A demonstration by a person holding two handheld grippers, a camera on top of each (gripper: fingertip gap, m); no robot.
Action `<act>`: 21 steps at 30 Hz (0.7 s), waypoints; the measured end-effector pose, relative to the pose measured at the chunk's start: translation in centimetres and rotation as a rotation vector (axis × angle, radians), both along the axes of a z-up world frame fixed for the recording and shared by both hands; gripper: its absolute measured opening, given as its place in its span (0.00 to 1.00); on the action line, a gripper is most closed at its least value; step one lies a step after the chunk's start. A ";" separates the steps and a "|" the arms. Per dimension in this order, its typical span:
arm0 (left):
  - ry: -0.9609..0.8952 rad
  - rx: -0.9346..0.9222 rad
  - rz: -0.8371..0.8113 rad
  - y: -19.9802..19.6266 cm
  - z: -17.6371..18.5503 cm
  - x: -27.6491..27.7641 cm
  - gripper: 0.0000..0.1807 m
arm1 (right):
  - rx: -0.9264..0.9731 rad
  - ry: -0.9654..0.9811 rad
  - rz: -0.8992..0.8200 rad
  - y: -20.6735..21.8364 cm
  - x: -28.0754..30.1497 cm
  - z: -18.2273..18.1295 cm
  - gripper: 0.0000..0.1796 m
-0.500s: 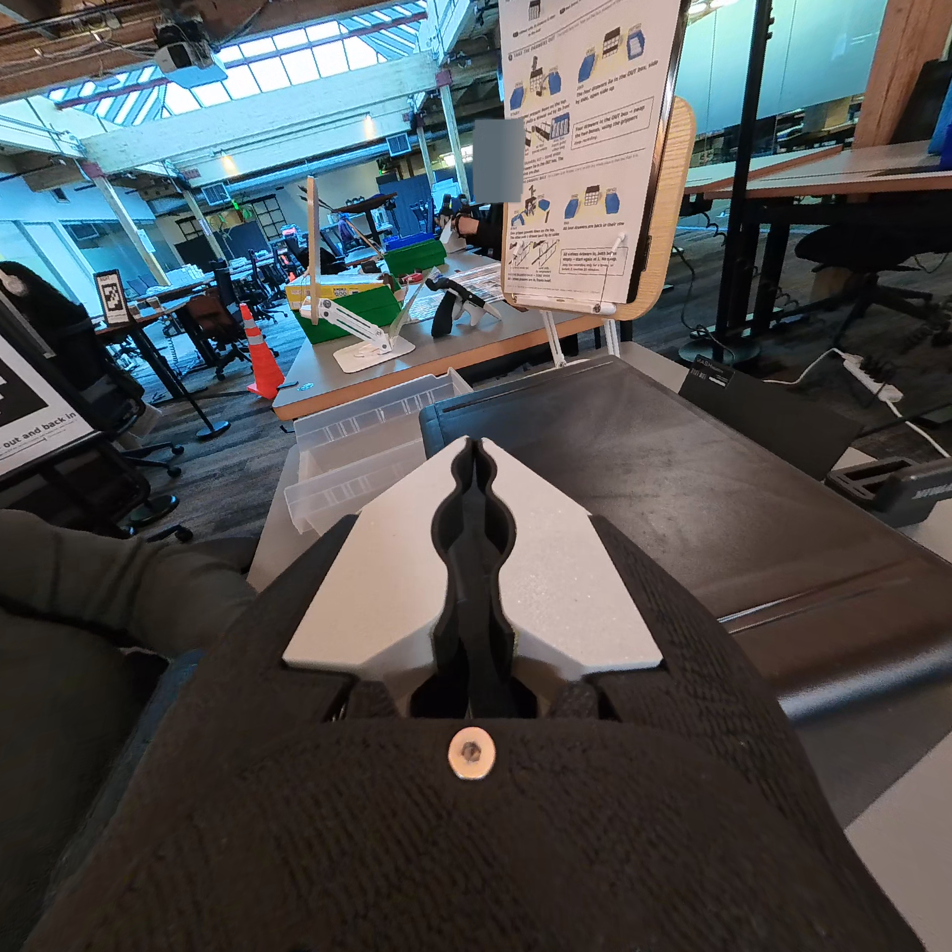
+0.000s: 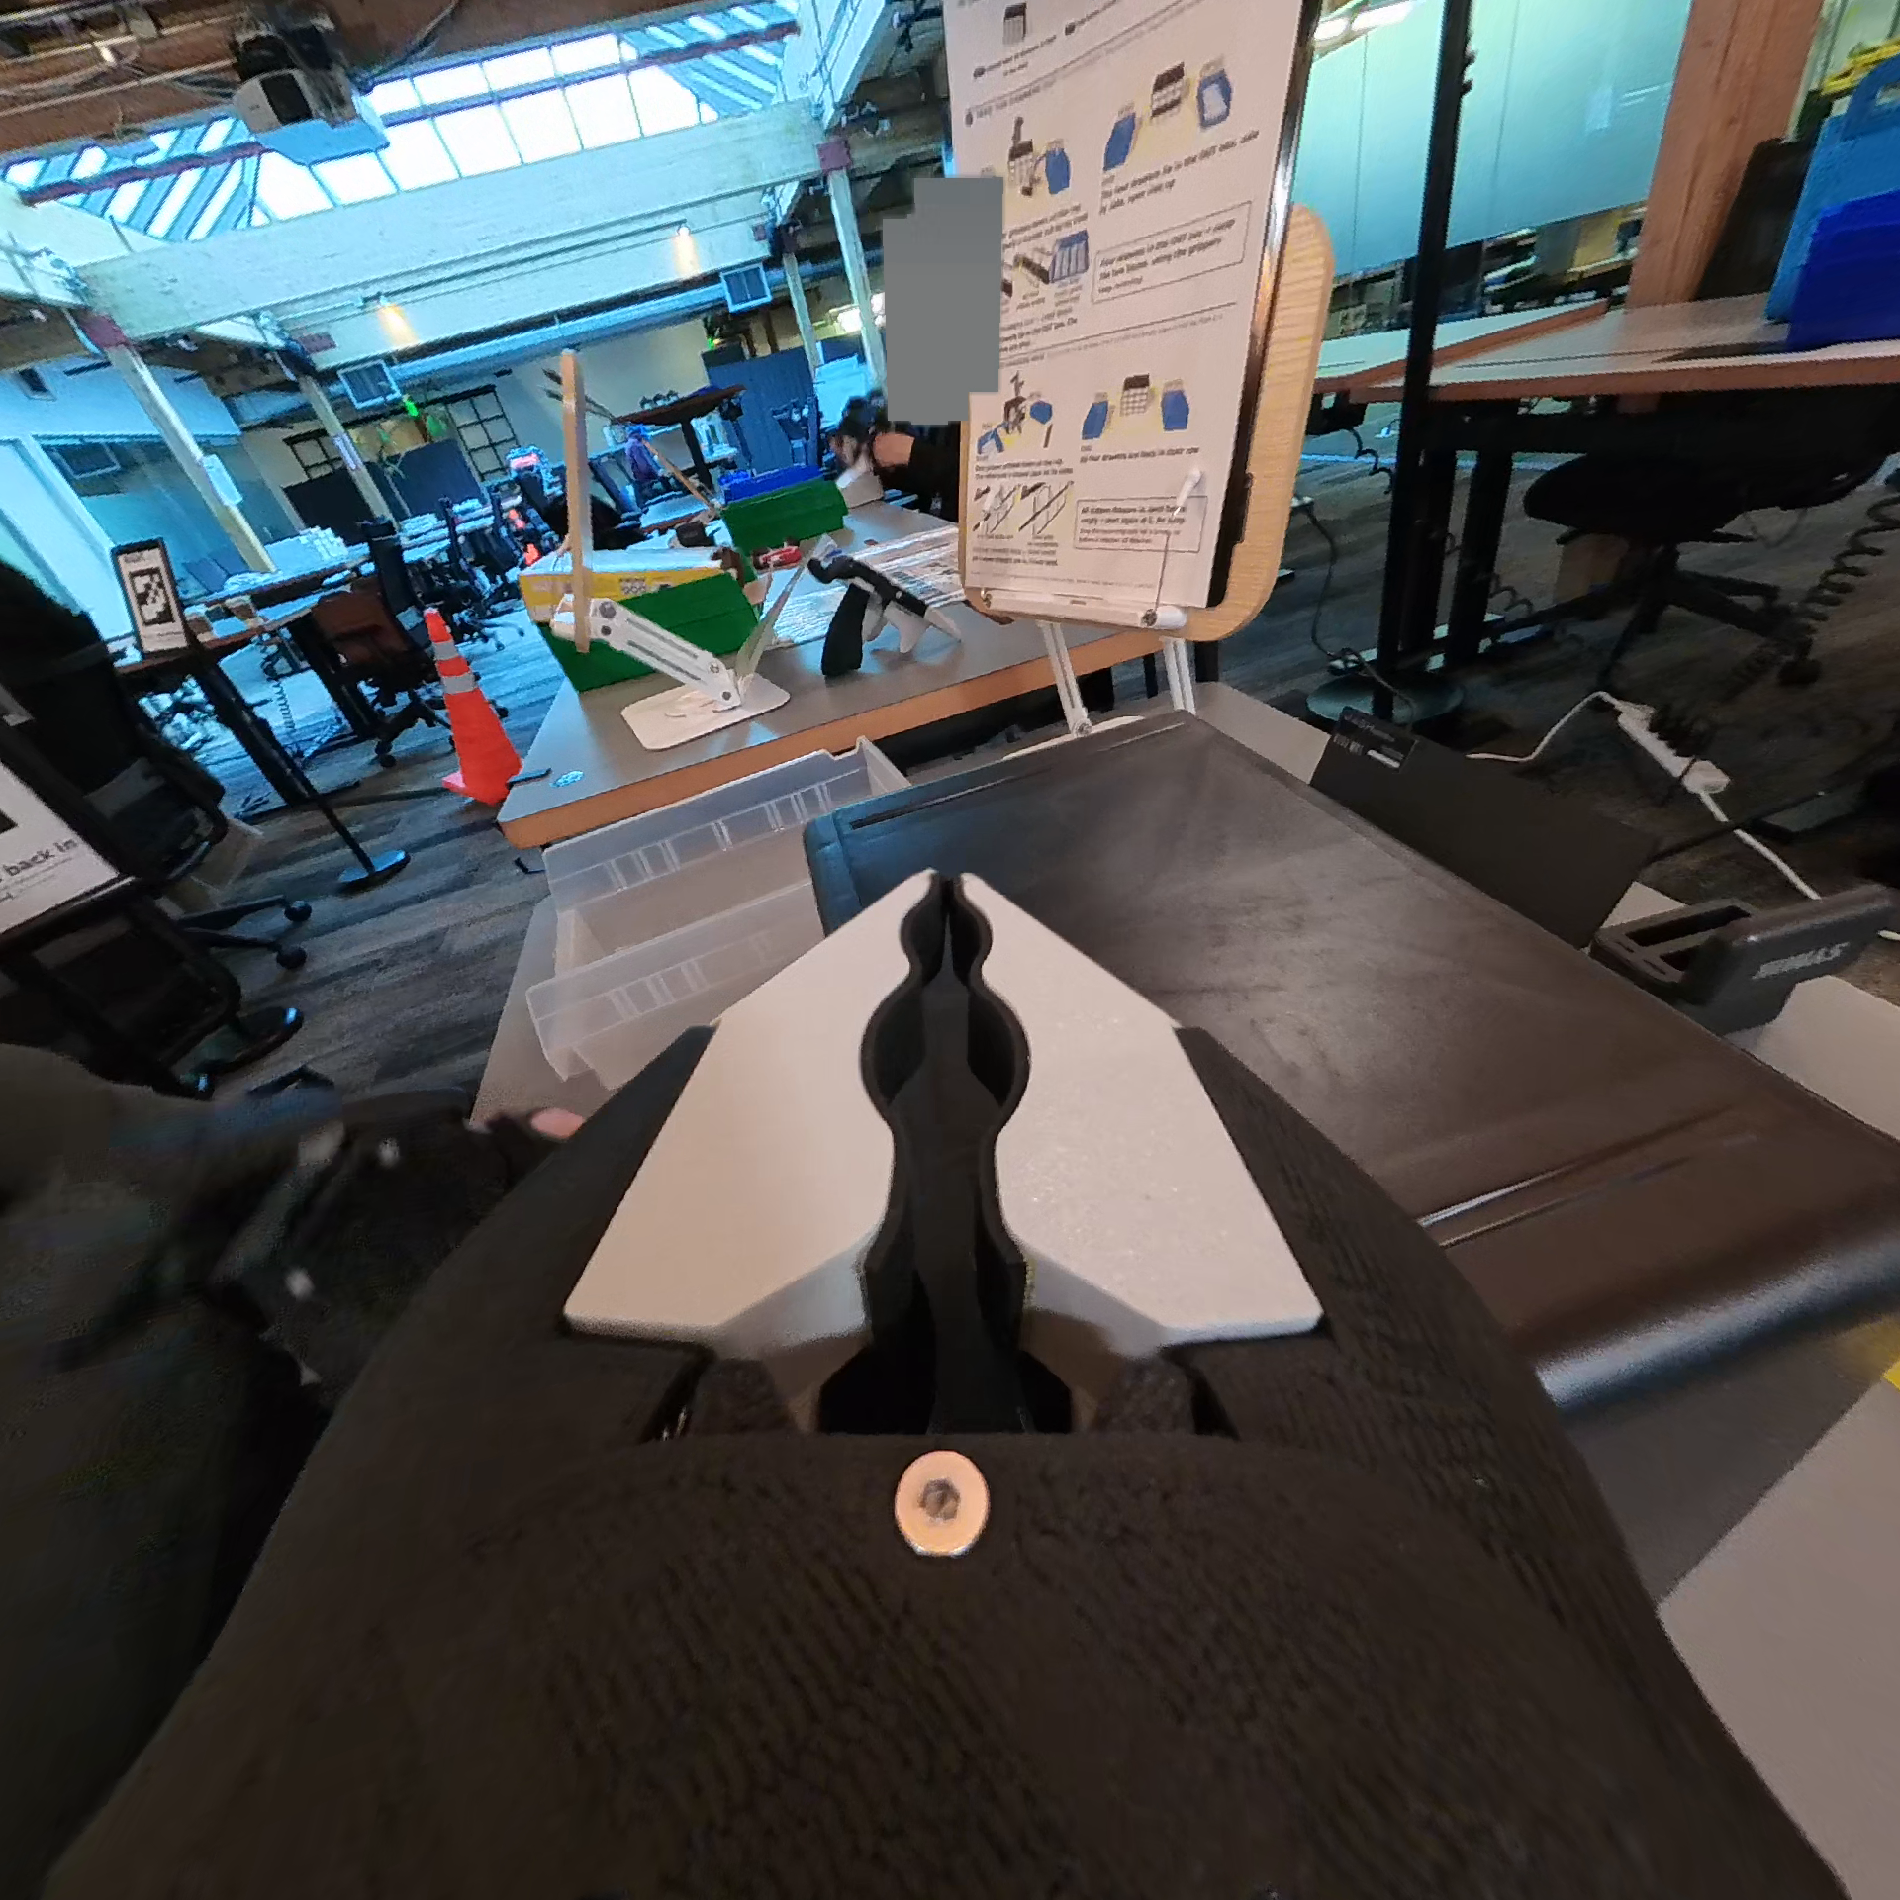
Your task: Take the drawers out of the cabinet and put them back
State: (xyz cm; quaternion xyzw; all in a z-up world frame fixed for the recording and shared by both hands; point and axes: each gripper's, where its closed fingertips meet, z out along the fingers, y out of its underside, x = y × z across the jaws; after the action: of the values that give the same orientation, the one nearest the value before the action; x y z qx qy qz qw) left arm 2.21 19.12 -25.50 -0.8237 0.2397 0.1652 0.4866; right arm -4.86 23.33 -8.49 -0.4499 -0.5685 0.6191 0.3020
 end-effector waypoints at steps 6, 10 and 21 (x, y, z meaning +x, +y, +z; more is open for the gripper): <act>-0.315 0.266 0.163 -4.3 10.1 -7.3 0.21 | -0.005 0.058 -0.131 2.4 -0.2 0.7 0.00; -0.416 0.369 0.276 -5.5 14.9 -13.7 0.38 | 0.029 0.077 -0.265 4.0 0.0 1.0 0.02; -0.628 0.350 0.225 -4.8 15.5 -18.1 0.42 | 0.490 0.295 -0.537 -1.2 2.1 2.3 0.08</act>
State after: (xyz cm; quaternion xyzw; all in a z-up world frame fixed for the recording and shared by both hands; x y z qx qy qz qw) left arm -15.91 14.33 -9.96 -0.7598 -0.0450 -0.0046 0.6486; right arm -2.79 22.17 -6.22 -0.4034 -0.5121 0.4219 0.6301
